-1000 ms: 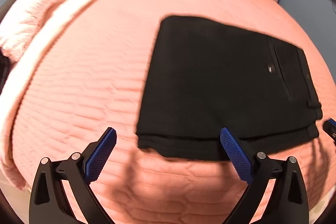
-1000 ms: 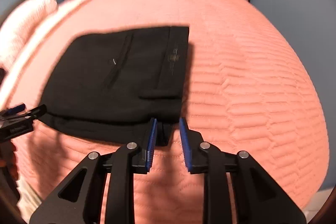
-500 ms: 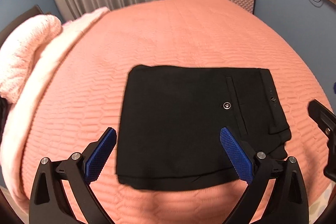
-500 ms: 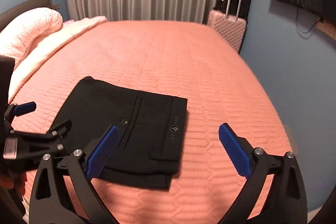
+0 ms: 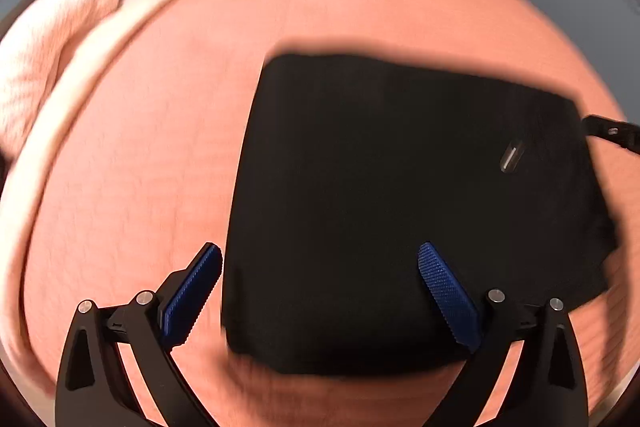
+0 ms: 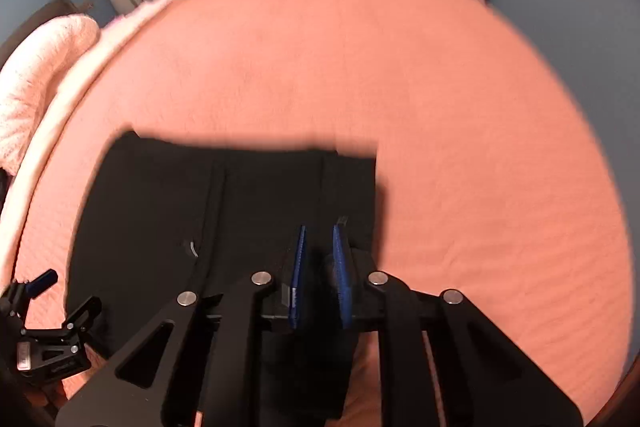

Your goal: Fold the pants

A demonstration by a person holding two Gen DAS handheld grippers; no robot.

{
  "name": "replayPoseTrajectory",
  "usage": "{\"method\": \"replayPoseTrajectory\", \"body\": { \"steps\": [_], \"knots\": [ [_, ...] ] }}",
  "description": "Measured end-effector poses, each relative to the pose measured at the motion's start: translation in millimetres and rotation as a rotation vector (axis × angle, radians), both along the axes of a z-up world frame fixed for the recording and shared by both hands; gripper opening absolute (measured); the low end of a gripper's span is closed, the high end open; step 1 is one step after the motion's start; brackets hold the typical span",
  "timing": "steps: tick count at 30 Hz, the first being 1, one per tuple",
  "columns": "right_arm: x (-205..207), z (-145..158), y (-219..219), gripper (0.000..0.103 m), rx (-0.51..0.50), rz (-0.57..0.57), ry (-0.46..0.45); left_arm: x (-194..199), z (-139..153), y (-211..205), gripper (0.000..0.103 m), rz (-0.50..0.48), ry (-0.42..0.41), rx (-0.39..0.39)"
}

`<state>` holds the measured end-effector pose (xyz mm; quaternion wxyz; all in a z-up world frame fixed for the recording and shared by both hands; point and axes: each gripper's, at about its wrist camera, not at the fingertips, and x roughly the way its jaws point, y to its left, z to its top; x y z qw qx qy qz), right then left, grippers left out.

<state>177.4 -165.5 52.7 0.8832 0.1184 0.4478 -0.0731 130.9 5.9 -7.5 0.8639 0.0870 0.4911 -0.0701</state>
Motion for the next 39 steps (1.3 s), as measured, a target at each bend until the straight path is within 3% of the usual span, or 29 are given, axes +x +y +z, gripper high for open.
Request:
{"method": "replayPoseTrajectory", "body": {
  "steps": [3,5,8,10,11,12,13,15,17,18,19,20,22,23,26,27,28,29,30,32,34,37,38,39],
  "knots": [
    [32.1,10.5,17.6,0.015,0.049,0.101,-0.004,33.0,21.7,-16.0,0.098,-0.031,-0.092,0.074],
    [72.0,8.2,37.2,0.015,0.138,0.224,0.021,46.9,20.8,-17.0,0.098,-0.036,-0.083,0.145],
    [127.1,9.6,79.0,0.016,0.216,0.433,0.049,29.1,5.2,-6.0,0.098,-0.071,0.013,0.042],
    [163.6,2.7,104.6,0.034,0.155,0.529,0.097,13.4,-9.0,-2.9,0.098,-0.081,0.038,0.045],
    [180.0,-1.6,121.1,0.062,0.066,0.557,0.112,4.2,-19.3,-5.0,0.098,-0.094,0.044,0.073],
    [189.5,-4.2,134.0,0.081,0.009,0.578,0.114,-0.6,-27.8,-7.2,0.098,-0.112,0.058,0.094],
    [199.1,-9.2,152.7,0.082,-0.046,0.628,0.11,-3.3,-31.3,-7.8,0.098,-0.1,0.064,0.114],
    [211.3,-23.0,175.9,0.081,-0.116,0.688,0.118,-11.6,-32.7,1.0,0.098,-0.064,0.047,0.058],
    [232.0,-50.8,189.5,0.068,-0.294,0.711,0.162,-6.1,-34.4,10.2,0.098,-0.033,0.067,-0.002],
    [243.0,-55.9,183.2,0.067,-0.339,0.652,0.159,-5.8,-35.5,12.1,0.098,-0.033,0.068,-0.016],
    [254.1,-56.9,171.7,0.058,-0.394,0.552,0.162,-6.1,-35.9,12.7,0.098,-0.037,0.068,-0.019],
    [258.9,-46.9,154.8,0.055,-0.356,0.468,0.139,-6.5,-35.3,12.8,0.098,-0.038,0.066,-0.023],
    [237.5,-18.0,134.9,0.055,-0.157,0.46,0.059,-6.1,-35.4,11.9,0.098,-0.039,0.065,-0.027],
    [219.2,-10.7,136.1,0.055,-0.14,0.498,0.043,-6.6,-34.7,11.8,0.098,-0.038,0.065,-0.029],
    [183.0,-28.8,154.3,0.054,-0.255,0.622,0.092,-12.0,-34.0,19.4,0.098,-0.031,0.053,-0.035],
    [187.1,-45.5,152.7,0.053,-0.332,0.605,0.115,-10.7,-34.3,21.1,0.098,-0.03,0.049,-0.03],
    [195.1,-53.5,141.3,0.055,-0.342,0.556,0.119,-12.0,-34.1,19.8,0.098,-0.027,0.047,-0.027],
    [202.4,-49.3,118.9,0.057,-0.314,0.431,0.117,-16.4,-34.8,18.6,0.098,-0.024,0.049,-0.021],
    [203.6,-41.0,105.9,0.051,-0.348,0.329,0.123,-16.2,-34.3,17.5,0.098,-0.018,0.059,-0.022],
    [179.7,-9.8,96.7,0.051,-0.237,0.344,0.029,-14.6,-33.9,16.7,0.098,-0.012,0.074,-0.032],
    [143.9,1.4,103.4,0.049,-0.266,0.417,0.005,-12.8,-33.6,17.6,0.098,-0.012,0.082,-0.033],
    [99.0,-29.5,74.1,0.052,-0.375,0.386,0.082,-9.1,-34.8,18.4,0.098,0.001,0.092,-0.028],
    [82.5,-43.3,42.3,0.056,-0.335,0.313,0.107,-9.1,-34.6,18.1,0.098,0.004,0.094,-0.029],
    [67.2,-38.8,20.2,0.057,-0.278,0.245,0.078,-10.2,-34.5,17.1,0.098,0.003,0.096,-0.029]
  ]
}}
